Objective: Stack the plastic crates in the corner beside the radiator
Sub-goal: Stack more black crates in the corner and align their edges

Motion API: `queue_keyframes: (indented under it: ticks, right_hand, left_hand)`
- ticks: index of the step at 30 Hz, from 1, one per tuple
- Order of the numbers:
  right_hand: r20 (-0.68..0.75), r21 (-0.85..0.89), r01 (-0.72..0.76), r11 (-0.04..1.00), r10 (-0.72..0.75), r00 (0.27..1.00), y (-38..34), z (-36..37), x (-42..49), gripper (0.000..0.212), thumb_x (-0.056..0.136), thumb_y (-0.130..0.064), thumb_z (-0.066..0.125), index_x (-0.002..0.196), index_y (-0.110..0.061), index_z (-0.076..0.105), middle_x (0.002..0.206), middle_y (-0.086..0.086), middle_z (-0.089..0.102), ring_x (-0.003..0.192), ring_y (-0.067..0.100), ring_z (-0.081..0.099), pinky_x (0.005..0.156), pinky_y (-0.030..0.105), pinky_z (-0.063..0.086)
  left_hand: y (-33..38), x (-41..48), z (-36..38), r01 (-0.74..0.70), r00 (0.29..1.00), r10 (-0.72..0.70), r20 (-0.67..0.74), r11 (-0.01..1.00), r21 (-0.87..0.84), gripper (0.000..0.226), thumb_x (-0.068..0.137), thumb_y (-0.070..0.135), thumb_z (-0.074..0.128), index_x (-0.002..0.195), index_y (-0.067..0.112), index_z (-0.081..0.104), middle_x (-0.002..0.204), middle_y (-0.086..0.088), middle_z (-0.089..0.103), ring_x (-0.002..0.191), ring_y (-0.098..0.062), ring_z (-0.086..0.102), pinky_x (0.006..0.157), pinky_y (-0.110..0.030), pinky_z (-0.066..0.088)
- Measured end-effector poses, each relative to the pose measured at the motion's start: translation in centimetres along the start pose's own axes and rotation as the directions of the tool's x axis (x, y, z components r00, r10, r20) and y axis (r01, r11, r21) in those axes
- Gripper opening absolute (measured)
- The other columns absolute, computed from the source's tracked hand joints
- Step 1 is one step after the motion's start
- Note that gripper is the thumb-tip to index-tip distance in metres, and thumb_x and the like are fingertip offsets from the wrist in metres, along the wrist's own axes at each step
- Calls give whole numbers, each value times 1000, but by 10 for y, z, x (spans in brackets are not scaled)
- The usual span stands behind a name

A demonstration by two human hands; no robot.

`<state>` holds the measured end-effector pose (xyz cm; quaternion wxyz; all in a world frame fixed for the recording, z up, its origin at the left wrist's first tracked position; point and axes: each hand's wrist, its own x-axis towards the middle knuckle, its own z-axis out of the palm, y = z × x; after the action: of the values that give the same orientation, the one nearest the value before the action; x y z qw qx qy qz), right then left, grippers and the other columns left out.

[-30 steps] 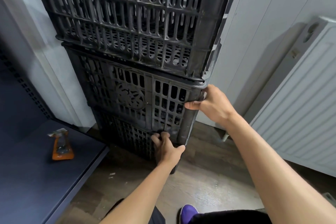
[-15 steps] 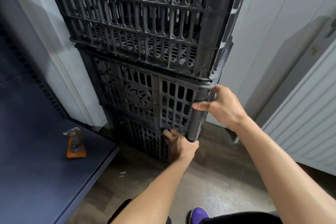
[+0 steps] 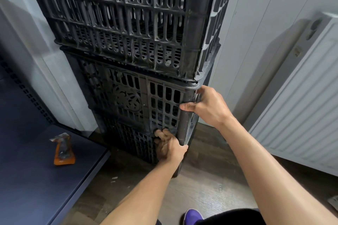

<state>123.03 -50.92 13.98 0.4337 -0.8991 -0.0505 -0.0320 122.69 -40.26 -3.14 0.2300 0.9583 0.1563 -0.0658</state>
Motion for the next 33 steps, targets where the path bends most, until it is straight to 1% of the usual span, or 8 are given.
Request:
queue_keyframes:
  ticks: [4, 7, 11, 16, 20, 25, 29, 33]
  right_hand:
    - [41, -14, 1, 1000, -1, 999, 4, -1, -1, 31, 80, -29, 83, 105, -26, 66, 99, -12, 72, 92, 6, 67, 85, 28, 52]
    - [90, -55, -15, 998, 20, 996, 10, -9, -4, 29, 84, -30, 80, 103, -34, 59, 95, -13, 71, 87, 1, 68, 86, 27, 50]
    - [94, -67, -34, 997, 40, 995, 14, -10, -8, 51, 88, -35, 76, 132, -26, 51, 104, -11, 66, 93, 2, 66, 85, 28, 44]
    - [60, -10, -37, 999, 37, 998, 20, 4, -3, 35, 87, -32, 76, 110, -29, 50, 106, -11, 66, 89, 13, 68, 79, 35, 54]
    - [84, 48, -23, 999, 19, 996, 22, 13, 3, 40, 78, -17, 79, 107, -32, 57, 104, -14, 69, 92, 10, 69, 84, 35, 55]
    - [31, 34, -10, 999, 9, 999, 30, 25, 14, 43, 57, -29, 79, 97, -25, 63, 108, -3, 67, 96, 16, 69, 85, 42, 58]
    - [49, -34, 0, 999, 1, 999, 31, 20, 15, 39, 57, -31, 83, 93, -22, 68, 97, -8, 72, 90, 13, 71, 82, 39, 59]
    - [74, -82, 33, 996, -27, 997, 33, 15, 15, 41, 60, -33, 86, 95, -22, 69, 96, -11, 72, 89, 11, 70, 82, 38, 59]
  left_hand:
    - [-7, -6, 6, -62, 997, 64, -38, 996, 59, 84, 74, 62, 71, 127, 11, 31, 139, -14, 23, 117, -30, 50, 83, -37, 53]
    - [-17, -9, 13, -120, 990, 127, -63, 987, 105, 83, 80, 60, 68, 136, 11, 30, 148, -16, 21, 125, -28, 46, 87, -34, 51]
    - [-31, -11, 19, -165, 981, 174, -84, 980, 109, 90, 81, 66, 62, 144, 13, 26, 151, -16, 20, 131, -30, 37, 97, -35, 46]
    - [-15, -11, 13, -92, 992, 90, -91, 995, -22, 90, 77, 68, 65, 135, 8, 31, 144, -16, 22, 126, -32, 41, 88, -37, 50]
    - [-3, -6, 17, -22, 994, 19, -103, 999, -27, 86, 74, 61, 72, 128, 8, 31, 138, -15, 24, 123, -33, 42, 78, -38, 54]
    - [-3, 0, 32, -5, 992, -1, -125, 999, -42, 87, 70, 59, 77, 125, 8, 34, 135, -16, 25, 126, -37, 43, 74, -42, 58]
    - [-2, -1, 37, -21, 991, 15, -133, 999, -44, 82, 73, 55, 76, 124, 7, 33, 134, -16, 26, 127, -40, 42, 84, -44, 56]
    - [-4, -5, 39, -31, 989, 33, -143, 999, 14, 84, 74, 57, 74, 127, 4, 35, 133, -19, 29, 127, -44, 41, 103, -47, 43]
